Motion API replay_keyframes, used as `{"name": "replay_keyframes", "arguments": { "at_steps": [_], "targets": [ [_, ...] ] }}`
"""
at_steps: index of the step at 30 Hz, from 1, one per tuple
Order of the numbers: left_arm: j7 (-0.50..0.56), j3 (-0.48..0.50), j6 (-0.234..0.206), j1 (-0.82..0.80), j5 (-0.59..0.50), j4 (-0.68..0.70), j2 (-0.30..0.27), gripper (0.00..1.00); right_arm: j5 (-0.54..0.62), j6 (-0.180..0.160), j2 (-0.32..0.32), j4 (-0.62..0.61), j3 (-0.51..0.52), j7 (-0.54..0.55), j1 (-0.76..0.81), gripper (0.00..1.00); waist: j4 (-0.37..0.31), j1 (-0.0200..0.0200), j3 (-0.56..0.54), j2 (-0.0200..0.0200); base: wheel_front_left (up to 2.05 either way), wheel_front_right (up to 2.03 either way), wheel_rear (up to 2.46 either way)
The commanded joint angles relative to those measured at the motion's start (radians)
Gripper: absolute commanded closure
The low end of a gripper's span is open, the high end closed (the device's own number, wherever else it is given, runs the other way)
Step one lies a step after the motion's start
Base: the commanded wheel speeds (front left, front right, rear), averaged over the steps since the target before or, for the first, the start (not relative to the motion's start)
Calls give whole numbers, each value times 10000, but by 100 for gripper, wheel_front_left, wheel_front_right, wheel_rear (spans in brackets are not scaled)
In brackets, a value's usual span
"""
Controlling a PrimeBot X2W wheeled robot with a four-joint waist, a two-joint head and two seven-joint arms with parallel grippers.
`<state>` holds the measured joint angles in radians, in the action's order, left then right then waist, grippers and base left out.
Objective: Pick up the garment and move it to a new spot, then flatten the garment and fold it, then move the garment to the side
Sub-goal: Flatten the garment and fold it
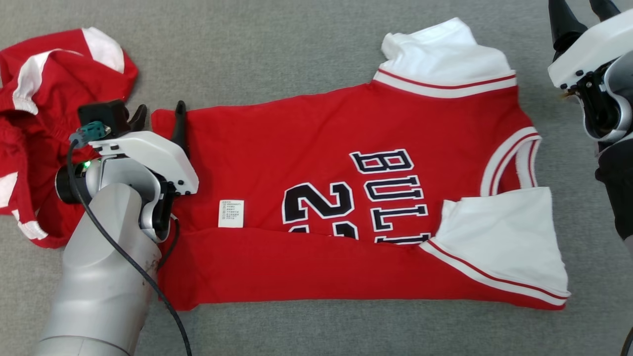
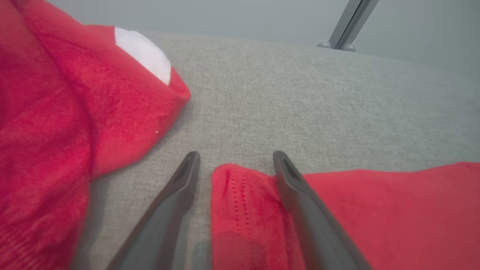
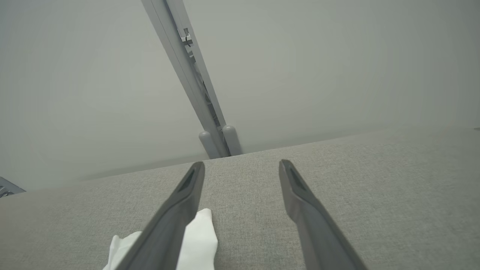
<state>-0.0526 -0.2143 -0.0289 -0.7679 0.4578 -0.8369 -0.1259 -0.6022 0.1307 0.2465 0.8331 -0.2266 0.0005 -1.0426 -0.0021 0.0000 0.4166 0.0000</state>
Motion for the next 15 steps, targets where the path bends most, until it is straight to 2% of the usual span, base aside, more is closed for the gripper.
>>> {"name": "replay_keyframes", "arguments": {
  "at_steps": [1, 9, 15],
  "targets": [
    [22, -99, 55, -225, -88, -108, 9, 0, 128, 5, 127, 354, -235, 50, -322, 0, 317, 0, 330, 0, 0, 0, 0],
    [-23, -387, 344, -372, -29, -386, 220, 0, -240, 5, 441, 1578, -1453, 254, -1076, 0, 740, 0, 572, 0, 0, 0, 0],
    [14, -617, 440, -426, -72, -256, 320, 0, -666, 5, 650, 1973, -2138, 360, -1249, 0, 1000, 0, 694, 0, 0, 0, 0]
  ]
}}
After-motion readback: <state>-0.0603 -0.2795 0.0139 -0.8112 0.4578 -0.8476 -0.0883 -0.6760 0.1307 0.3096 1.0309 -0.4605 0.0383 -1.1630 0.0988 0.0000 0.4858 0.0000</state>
